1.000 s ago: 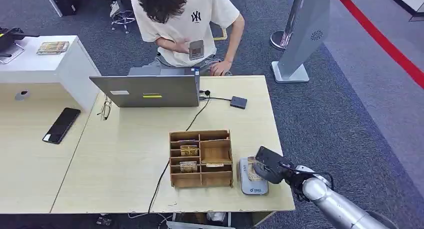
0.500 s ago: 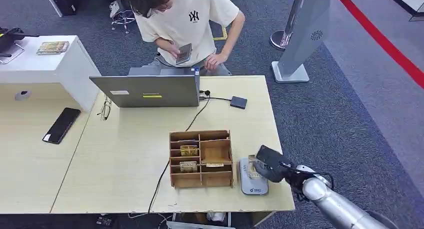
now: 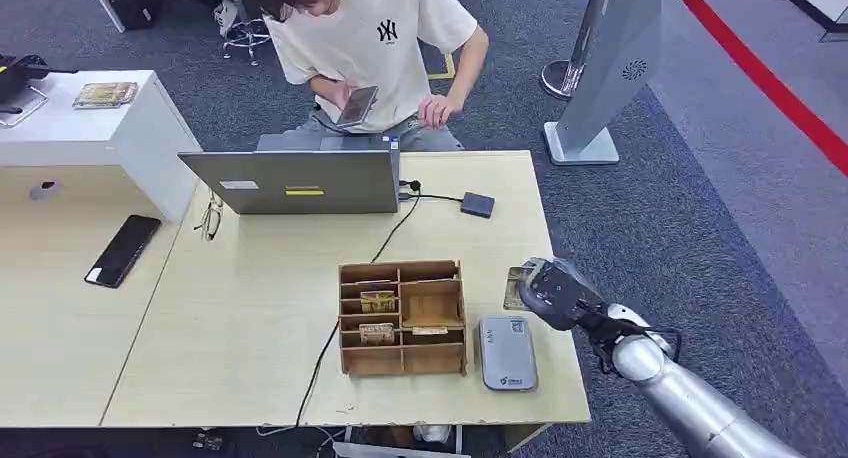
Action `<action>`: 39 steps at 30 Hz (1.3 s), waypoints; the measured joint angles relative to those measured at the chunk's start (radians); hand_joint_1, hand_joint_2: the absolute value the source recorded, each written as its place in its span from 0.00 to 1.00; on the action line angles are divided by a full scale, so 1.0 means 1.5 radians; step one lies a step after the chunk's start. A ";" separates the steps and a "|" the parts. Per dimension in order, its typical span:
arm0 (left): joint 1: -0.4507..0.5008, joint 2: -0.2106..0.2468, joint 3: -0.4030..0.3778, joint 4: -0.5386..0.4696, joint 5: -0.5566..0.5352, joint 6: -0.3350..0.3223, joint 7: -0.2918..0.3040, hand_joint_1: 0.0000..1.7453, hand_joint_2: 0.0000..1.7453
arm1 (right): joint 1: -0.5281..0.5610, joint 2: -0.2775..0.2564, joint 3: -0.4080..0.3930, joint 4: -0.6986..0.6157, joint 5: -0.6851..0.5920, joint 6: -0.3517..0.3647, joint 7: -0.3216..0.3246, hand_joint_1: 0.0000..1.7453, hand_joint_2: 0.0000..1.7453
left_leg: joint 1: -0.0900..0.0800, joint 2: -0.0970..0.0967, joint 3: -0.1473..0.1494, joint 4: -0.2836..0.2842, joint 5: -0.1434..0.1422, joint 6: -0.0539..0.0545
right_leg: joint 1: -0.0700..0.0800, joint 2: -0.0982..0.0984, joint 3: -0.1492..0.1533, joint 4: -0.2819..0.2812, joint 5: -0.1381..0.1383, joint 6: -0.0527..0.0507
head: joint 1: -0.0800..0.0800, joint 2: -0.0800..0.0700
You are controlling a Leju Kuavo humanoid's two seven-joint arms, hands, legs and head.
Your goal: Pass the card to the sensor for recognition and then transmit it.
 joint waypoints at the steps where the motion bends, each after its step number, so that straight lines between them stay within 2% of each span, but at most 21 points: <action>1: 0.000 0.000 0.000 0.000 0.000 0.000 -0.001 0.00 0.00 | -0.001 0.000 -0.001 0.000 0.000 -0.003 -0.005 1.00 1.00 | 0.000 0.000 0.000 0.000 0.000 0.000 | 0.000 0.000 0.000 0.000 0.000 0.000 | 0.000 0.000; 7: -0.001 0.000 0.000 0.000 0.001 0.004 -0.002 0.00 0.00 | -0.018 0.008 -0.003 -0.005 0.035 -0.053 -0.062 1.00 1.00 | 0.000 0.000 0.000 0.000 0.000 0.000 | 0.000 0.000 0.000 0.000 0.000 0.000 | 0.000 0.000; 12: -0.003 0.000 0.000 0.000 -0.002 0.008 -0.001 0.00 0.00 | -0.050 0.048 0.003 -0.005 0.097 -0.117 -0.108 1.00 1.00 | 0.000 0.000 0.000 0.000 0.000 0.000 | 0.000 0.000 0.000 0.000 0.000 0.000 | 0.000 0.000; 22: -0.017 0.001 -0.001 0.000 -0.019 0.008 0.009 0.00 0.00 | -0.137 0.143 0.029 0.022 0.107 -0.131 -0.193 1.00 1.00 | 0.000 0.000 0.000 0.000 0.001 0.000 | 0.000 0.001 -0.001 0.001 0.000 -0.001 | 0.000 0.000; 29: -0.028 0.005 -0.007 0.000 -0.038 -0.001 0.020 0.00 0.00 | -0.228 0.208 0.071 0.071 0.141 -0.118 -0.221 1.00 1.00 | 0.000 0.001 -0.001 0.000 0.002 0.000 | 0.000 0.001 -0.001 0.001 0.001 -0.001 | 0.000 0.000; 36: -0.045 0.011 -0.021 0.000 -0.065 -0.015 0.034 0.00 0.00 | -0.322 0.286 0.120 0.157 0.198 -0.124 -0.219 1.00 1.00 | 0.001 0.000 -0.001 0.000 0.002 -0.001 | 0.000 0.001 -0.001 0.001 0.001 -0.001 | 0.000 0.000; 39: -0.052 0.013 -0.024 0.000 -0.073 -0.022 0.040 0.00 0.00 | -0.350 0.316 0.134 0.197 0.222 -0.144 -0.219 1.00 1.00 | 0.001 0.000 -0.001 0.000 0.002 -0.001 | 0.001 0.001 -0.001 0.001 0.001 -0.001 | 0.000 0.000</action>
